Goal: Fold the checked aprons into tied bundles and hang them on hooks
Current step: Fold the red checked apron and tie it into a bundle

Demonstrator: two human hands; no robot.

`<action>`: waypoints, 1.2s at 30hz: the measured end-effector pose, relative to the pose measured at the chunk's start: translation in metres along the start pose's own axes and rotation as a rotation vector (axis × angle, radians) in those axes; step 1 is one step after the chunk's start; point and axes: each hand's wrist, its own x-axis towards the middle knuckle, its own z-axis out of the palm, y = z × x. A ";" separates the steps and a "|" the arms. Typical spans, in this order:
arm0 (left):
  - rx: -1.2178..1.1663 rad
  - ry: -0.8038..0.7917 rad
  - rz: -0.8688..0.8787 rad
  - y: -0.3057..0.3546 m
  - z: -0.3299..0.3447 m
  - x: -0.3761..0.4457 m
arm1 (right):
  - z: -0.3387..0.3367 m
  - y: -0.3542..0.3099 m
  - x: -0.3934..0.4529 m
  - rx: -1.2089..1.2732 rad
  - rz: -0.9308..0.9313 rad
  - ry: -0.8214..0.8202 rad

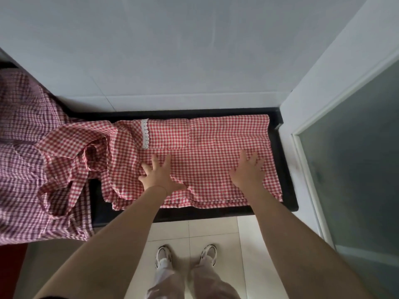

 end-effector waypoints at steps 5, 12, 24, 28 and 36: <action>-0.291 0.400 -0.070 -0.001 0.013 -0.031 | -0.006 -0.014 -0.028 0.164 0.005 0.249; -1.103 0.027 -0.565 -0.022 0.035 -0.072 | 0.011 0.006 -0.075 0.557 0.339 -0.173; -1.710 0.056 -0.730 -0.050 0.052 -0.079 | 0.035 0.029 -0.081 1.648 0.769 -0.294; -1.746 0.023 -0.715 -0.051 0.046 -0.073 | 0.038 0.032 -0.076 1.654 0.764 -0.251; -1.555 0.057 -0.729 -0.042 0.040 -0.062 | 0.030 0.029 -0.065 1.500 0.649 -0.273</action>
